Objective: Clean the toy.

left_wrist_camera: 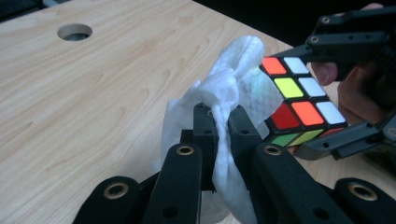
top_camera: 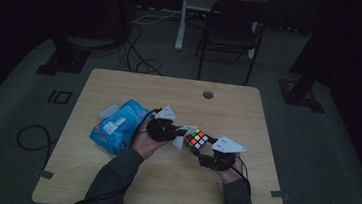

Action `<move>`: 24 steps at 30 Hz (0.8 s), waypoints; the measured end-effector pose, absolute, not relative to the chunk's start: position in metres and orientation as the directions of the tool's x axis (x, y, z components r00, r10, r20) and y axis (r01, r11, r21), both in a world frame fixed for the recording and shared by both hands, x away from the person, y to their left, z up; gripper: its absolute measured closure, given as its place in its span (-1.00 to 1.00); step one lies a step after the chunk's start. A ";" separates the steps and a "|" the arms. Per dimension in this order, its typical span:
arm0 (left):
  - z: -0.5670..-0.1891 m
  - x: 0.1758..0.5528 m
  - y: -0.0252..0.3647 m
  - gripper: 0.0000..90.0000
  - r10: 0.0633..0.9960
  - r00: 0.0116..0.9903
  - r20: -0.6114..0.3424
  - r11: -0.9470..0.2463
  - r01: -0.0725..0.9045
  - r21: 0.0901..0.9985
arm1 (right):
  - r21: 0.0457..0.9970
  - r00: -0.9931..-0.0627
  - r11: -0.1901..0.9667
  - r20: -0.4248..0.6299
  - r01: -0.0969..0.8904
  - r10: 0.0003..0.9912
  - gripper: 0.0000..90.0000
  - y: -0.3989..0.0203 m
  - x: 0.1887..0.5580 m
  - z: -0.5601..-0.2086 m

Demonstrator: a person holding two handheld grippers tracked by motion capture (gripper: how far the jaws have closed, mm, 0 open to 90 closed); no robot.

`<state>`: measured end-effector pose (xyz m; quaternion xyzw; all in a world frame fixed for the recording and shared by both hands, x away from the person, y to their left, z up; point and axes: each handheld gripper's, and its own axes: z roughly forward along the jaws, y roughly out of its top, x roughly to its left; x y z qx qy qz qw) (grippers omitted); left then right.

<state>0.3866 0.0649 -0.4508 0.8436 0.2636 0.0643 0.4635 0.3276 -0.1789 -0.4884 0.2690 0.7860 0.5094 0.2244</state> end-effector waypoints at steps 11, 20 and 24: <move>-0.460 0.386 0.063 0.91 0.483 0.864 -0.142 -0.460 0.388 0.799 | 0.925 -0.756 0.332 -0.083 0.185 0.650 -0.23 -0.180 0.326 -0.486; -0.472 0.383 0.064 0.91 0.475 0.869 -0.138 -0.499 0.395 0.771 | 0.929 -0.739 0.318 -0.079 0.188 0.670 -0.23 -0.185 0.326 -0.483; -0.473 0.381 0.064 0.91 0.472 0.870 -0.140 -0.502 0.396 0.769 | 0.930 -0.730 0.313 -0.079 0.191 0.679 -0.23 -0.186 0.327 -0.483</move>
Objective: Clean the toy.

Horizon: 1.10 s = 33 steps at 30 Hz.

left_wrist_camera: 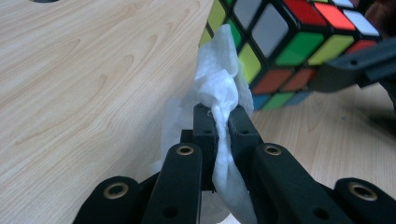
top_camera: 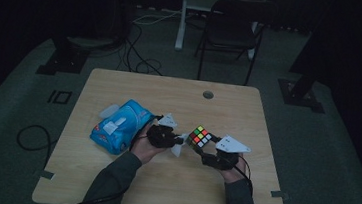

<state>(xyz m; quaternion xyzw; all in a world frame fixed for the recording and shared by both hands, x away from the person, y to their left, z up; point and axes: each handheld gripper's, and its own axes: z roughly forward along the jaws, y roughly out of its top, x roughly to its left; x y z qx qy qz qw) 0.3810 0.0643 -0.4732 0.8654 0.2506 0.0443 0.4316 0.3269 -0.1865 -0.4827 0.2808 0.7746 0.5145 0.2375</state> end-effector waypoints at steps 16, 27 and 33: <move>-0.460 0.382 0.066 0.91 0.459 0.881 -0.119 -0.499 0.366 0.785 | 0.923 -0.757 0.331 -0.073 0.195 0.650 -0.23 -0.181 0.326 -0.486; -0.447 0.391 0.069 0.91 0.454 0.882 -0.130 -0.457 0.355 0.816 | 0.907 -0.794 0.380 -0.094 0.180 0.600 -0.23 -0.169 0.322 -0.490; -0.454 0.394 0.065 0.91 0.451 0.881 -0.145 -0.459 0.368 0.808 | 0.914 -0.794 0.366 -0.089 0.174 0.601 -0.23 -0.171 0.322 -0.487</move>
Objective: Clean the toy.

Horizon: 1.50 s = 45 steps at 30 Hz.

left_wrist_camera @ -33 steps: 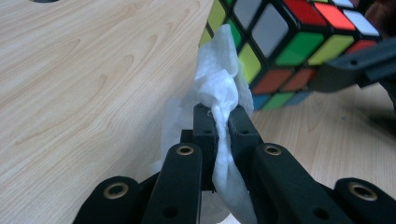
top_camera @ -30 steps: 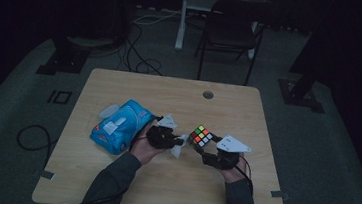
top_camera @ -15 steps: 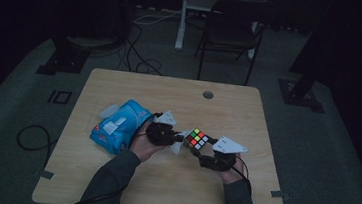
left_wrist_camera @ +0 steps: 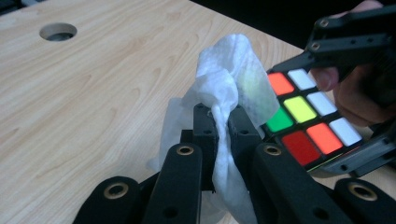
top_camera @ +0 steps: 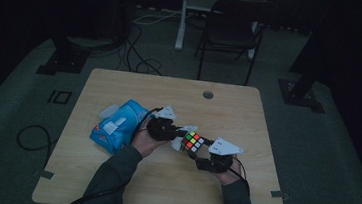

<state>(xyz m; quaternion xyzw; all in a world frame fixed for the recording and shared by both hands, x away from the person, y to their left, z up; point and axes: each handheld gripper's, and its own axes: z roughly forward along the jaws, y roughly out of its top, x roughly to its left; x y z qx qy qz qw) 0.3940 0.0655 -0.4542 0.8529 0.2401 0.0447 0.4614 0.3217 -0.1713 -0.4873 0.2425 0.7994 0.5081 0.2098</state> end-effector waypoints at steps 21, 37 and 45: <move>-0.491 0.378 0.059 0.91 0.461 0.874 -0.157 -0.492 0.399 0.774 | 0.934 -0.728 0.299 -0.067 0.195 0.682 -0.23 -0.188 0.325 -0.479; -0.478 0.355 0.057 0.91 0.453 0.885 -0.112 -0.463 0.340 0.818 | 0.920 -0.716 0.327 -0.078 0.217 0.694 -0.23 -0.182 0.327 -0.484; -0.462 0.350 0.058 0.91 0.446 0.891 -0.087 -0.439 0.302 0.846 | 0.908 -0.722 0.349 -0.079 0.233 0.687 -0.23 -0.178 0.328 -0.489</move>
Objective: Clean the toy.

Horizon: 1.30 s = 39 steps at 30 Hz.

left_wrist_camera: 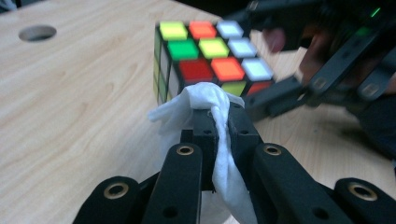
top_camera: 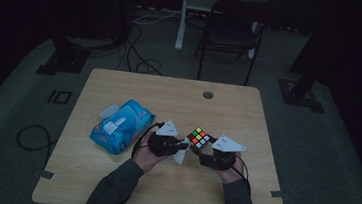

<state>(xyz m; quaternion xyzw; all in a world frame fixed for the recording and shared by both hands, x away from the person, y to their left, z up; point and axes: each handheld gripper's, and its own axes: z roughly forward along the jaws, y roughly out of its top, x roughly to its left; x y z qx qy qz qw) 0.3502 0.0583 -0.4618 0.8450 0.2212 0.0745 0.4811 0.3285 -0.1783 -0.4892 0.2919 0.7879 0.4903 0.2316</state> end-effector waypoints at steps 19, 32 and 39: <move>-0.466 0.349 0.054 0.91 0.450 0.891 -0.063 -0.470 0.296 0.832 | 0.908 -0.719 0.344 -0.071 0.241 0.691 -0.23 -0.178 0.328 -0.488; -0.487 0.351 0.044 0.91 0.445 0.892 -0.081 -0.498 0.322 0.805 | 0.915 -0.700 0.319 -0.059 0.248 0.712 -0.23 -0.179 0.329 -0.486; -0.493 0.345 0.028 0.91 0.415 0.905 -0.091 -0.512 0.315 0.799 | 0.914 -0.686 0.312 -0.052 0.261 0.725 -0.23 -0.180 0.330 -0.487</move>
